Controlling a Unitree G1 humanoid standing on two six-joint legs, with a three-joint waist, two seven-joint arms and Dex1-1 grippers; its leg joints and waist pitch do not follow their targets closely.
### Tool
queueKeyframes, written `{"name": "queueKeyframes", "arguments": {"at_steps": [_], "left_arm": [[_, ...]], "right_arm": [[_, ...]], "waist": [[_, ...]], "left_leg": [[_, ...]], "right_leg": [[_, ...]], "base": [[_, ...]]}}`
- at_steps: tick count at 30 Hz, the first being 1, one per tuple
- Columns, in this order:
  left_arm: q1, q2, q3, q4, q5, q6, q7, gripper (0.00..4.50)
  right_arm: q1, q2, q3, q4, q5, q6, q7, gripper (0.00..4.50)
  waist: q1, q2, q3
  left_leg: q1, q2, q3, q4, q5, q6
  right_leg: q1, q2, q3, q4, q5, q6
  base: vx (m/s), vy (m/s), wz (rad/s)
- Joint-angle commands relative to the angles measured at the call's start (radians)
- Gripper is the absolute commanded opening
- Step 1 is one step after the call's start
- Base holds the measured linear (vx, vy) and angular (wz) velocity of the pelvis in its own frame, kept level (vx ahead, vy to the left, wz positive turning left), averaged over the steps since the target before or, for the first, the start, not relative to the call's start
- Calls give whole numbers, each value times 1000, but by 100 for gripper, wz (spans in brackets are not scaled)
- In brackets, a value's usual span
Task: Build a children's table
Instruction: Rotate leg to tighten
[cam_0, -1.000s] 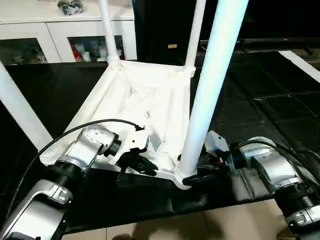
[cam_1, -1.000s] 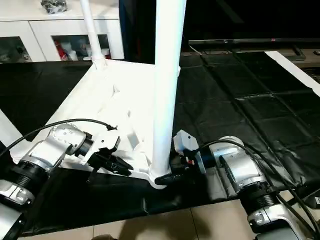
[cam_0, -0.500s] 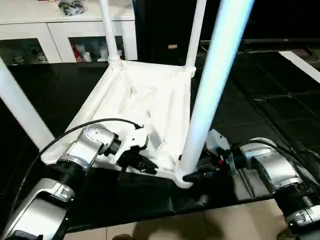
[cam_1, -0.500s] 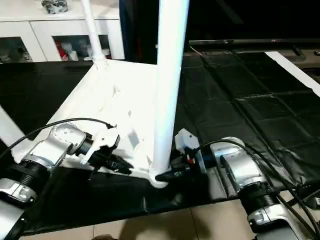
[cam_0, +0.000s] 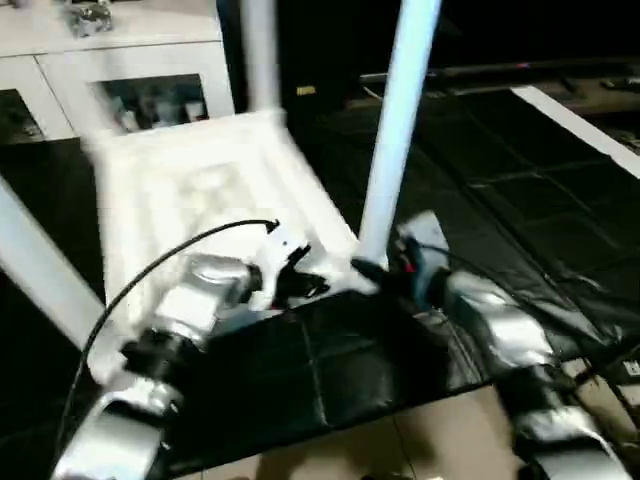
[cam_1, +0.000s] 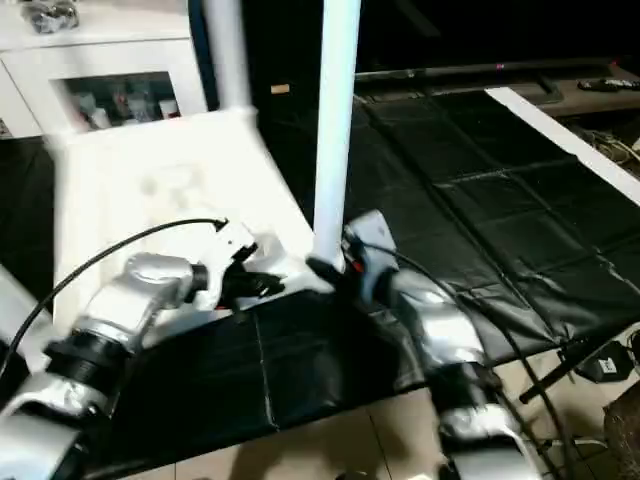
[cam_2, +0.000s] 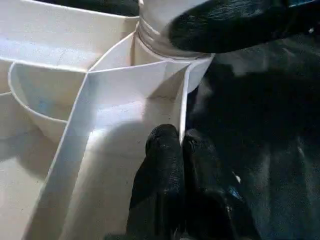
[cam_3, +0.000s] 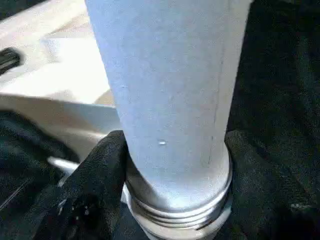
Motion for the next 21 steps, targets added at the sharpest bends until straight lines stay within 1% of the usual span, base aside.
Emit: {"name": "queueKeyframes", "arguments": {"at_steps": [1,2,3,4,6,8,10,11,12,13,14,15,16,17,18,19,20,21], "left_arm": [[-33,-81,-17,-78,-40,-7,19,0],[-30,-91,-22,-84,-37,1,36,0],[-31,-92,-23,-82,-34,0,42,0],[-32,-90,-25,-80,-30,-1,44,0],[-32,-85,-26,-85,-26,5,47,0],[-26,-69,-29,-102,-26,18,45,0],[-21,-50,-34,-113,-22,19,32,0],[-20,-26,-39,-114,-19,4,6,0],[-20,-25,-39,-114,-19,3,4,0],[-19,-9,-43,-114,-19,-7,-14,0],[-23,21,-51,-107,-18,-26,-52,0],[-25,35,-55,-103,-17,-36,-70,0],[-28,48,-58,-97,-15,-52,-89,0],[-30,61,-61,-92,-15,-60,-108,0],[-34,76,-65,-86,-13,-72,-129,0],[-34,76,-65,-86,-13,-72,-129,0],[-38,96,-71,-80,-18,-85,-165,0],[-42,123,-83,-72,-21,-112,-216,0]], "right_arm": [[-10,92,115,-9,5,13,49,264],[-10,94,116,-15,1,9,53,264],[-6,94,114,-21,5,11,61,298],[-3,93,112,-27,8,10,68,298],[1,93,106,-33,13,12,70,336],[7,87,98,-37,11,10,71,344],[16,75,95,-45,16,4,82,369],[31,54,92,-67,31,-6,113,369],[32,53,92,-69,32,-6,115,380],[43,38,89,-88,45,-7,138,387],[58,10,82,-113,60,-13,172,391],[63,-2,78,-121,64,-18,186,414],[68,-15,75,-130,71,-21,205,426],[73,-29,73,-139,77,-22,227,426],[79,-48,72,-150,85,-21,256,433],[79,-48,72,-150,85,-21,256,438],[87,-79,71,-164,94,-22,303,445],[94,-119,68,-180,103,-22,363,445]], "waist": [[9,1,-76],[10,-3,-76],[12,-2,-75],[12,-2,-75],[13,-1,-74],[13,1,-74],[13,0,-75],[13,1,-75],[14,0,-76],[15,2,-76],[16,2,-77],[17,4,-77],[17,6,-76],[19,10,-75],[22,9,-75],[24,7,-74],[27,10,-74],[29,8,-74]], "left_leg": [[0,30,-7,-59,-94,69],[-1,30,-7,-60,-96,70],[0,30,-7,-61,-99,71],[0,29,-6,-60,-103,72],[0,29,-8,-61,-108,69],[1,30,-8,-62,-111,66],[1,31,-8,-62,-109,66],[0,31,-9,-62,-107,67],[0,30,-9,-61,-104,71],[0,30,-9,-61,-98,76],[1,31,-8,-60,-96,79],[0,31,-9,-61,-99,84],[1,31,-8,-61,-104,83],[2,31,-9,-61,-111,83],[4,32,-8,-62,-124,78],[4,32,-8,-62,-131,74],[5,31,-9,-62,-132,72],[6,32,-8,-62,-137,72]], "right_leg": [[67,-71,55,-65,-170,-228],[68,-71,55,-65,-173,-225],[67,-71,55,-66,-178,-222],[67,-71,55,-67,-184,-219],[68,-72,55,-68,-197,-211],[67,-72,55,-68,-195,-210],[67,-72,56,-66,-183,-214],[68,-72,56,-65,-178,-214],[69,-72,56,-64,-169,-212],[69,-72,56,-63,-155,-215],[69,-72,57,-62,-146,-218],[69,-71,56,-62,-140,-220],[68,-72,57,-61,-140,-225],[67,-72,56,-65,-151,-224],[67,-72,57,-66,-163,-222],[67,-71,57,-67,-174,-219],[68,-72,56,-68,-180,-217],[67,-71,56,-68,-184,-215]], "base": [[0,0,0],[0,0,0],[0,0,0],[0,0,0],[0,0,0],[0,0,0],[0,0,0],[0,0,0],[0,0,0],[0,0,0],[0,0,0],[0,0,0],[0,0,0],[0,0,0],[0,0,0],[0,0,0],[0,0,0],[0,0,0]]}}
